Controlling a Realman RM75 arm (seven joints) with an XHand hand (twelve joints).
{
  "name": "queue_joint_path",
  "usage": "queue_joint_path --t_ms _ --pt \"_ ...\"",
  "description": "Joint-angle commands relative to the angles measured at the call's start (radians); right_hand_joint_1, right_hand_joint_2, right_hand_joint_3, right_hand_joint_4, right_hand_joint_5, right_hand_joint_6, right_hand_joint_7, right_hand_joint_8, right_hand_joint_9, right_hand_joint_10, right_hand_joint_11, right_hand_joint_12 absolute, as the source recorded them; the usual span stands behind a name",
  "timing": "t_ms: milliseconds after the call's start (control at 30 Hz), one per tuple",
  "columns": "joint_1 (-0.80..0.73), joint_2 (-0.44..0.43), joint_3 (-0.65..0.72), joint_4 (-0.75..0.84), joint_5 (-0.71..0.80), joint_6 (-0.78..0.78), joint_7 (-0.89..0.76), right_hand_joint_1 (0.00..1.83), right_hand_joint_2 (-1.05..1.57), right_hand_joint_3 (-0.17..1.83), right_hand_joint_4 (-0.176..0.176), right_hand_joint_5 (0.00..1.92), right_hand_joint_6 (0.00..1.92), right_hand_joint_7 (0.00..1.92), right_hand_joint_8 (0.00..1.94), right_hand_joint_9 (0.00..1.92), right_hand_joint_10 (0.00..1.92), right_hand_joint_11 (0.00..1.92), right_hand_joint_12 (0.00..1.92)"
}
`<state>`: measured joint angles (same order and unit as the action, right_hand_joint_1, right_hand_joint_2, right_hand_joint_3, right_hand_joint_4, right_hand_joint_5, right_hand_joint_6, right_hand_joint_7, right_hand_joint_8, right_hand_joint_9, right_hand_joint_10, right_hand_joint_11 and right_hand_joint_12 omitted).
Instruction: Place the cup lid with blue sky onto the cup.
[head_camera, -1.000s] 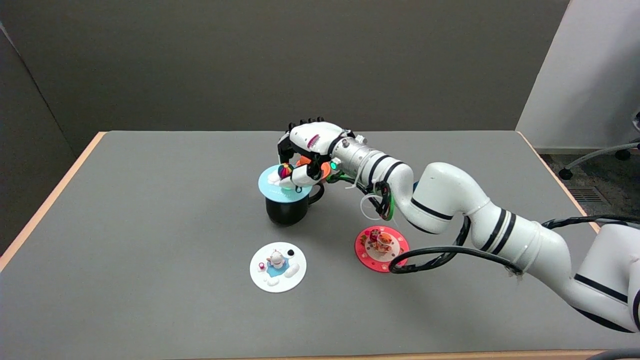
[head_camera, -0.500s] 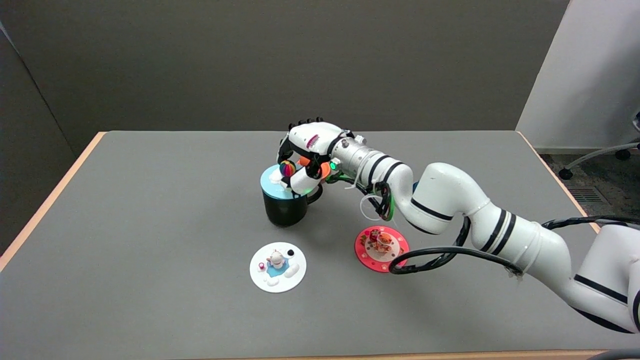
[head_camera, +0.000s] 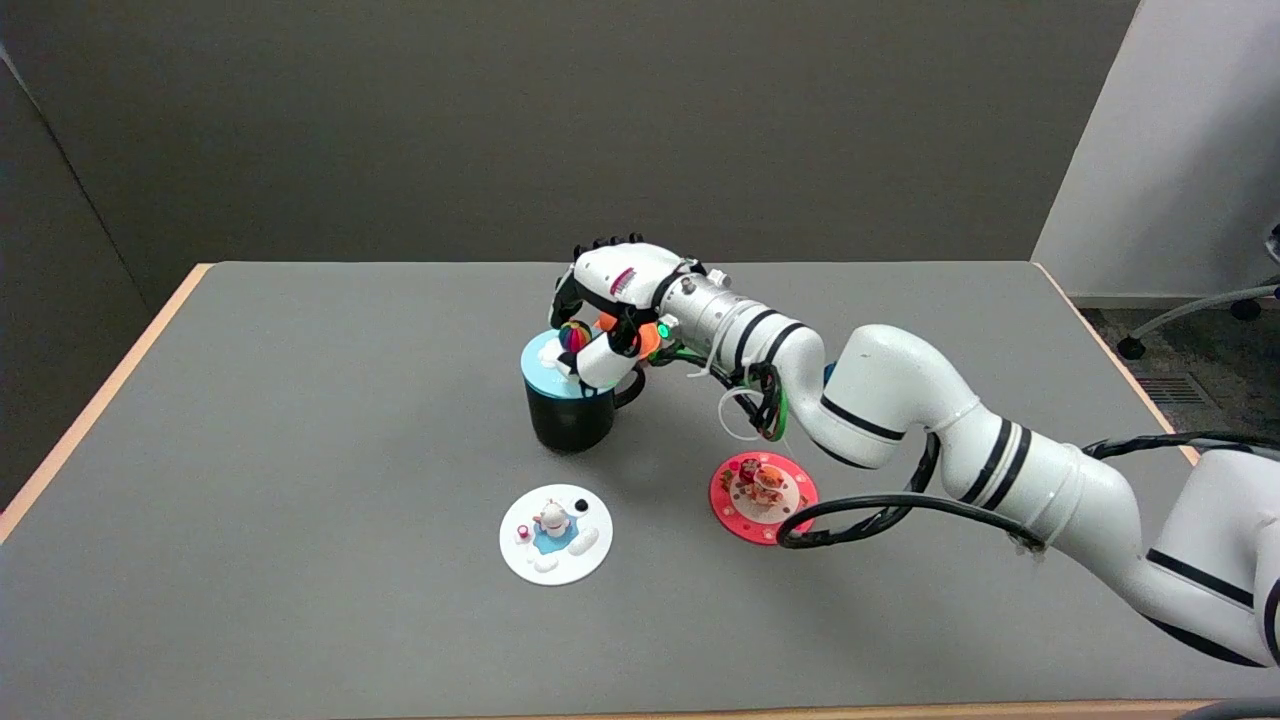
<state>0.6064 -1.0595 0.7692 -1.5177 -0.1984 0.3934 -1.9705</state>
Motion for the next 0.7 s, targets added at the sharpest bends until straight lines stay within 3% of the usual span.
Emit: queue_joint_path --t_ms 33,267,433,700 --pt "-0.004 -0.004 0.012 -0.011 0.009 0.000 0.000 0.84 0.68 0.82 -0.153 0.80 0.29 0.84 0.35 0.54 0.40 0.31 0.17" --pt "-0.016 -0.006 0.048 -0.044 0.000 -0.002 -0.004 0.84 0.71 0.78 -0.141 0.81 0.31 0.79 0.46 0.52 0.50 0.32 0.16" --pt "-0.046 -0.003 0.136 -0.113 -0.052 -0.011 -0.007 0.82 0.65 0.83 -0.140 0.78 0.29 0.77 0.30 0.49 0.41 0.31 0.17" --pt "-0.184 -0.009 0.429 -0.279 -0.227 -0.007 -0.007 0.73 0.56 0.93 -0.150 0.72 0.25 0.70 0.19 0.58 0.23 0.27 0.21"
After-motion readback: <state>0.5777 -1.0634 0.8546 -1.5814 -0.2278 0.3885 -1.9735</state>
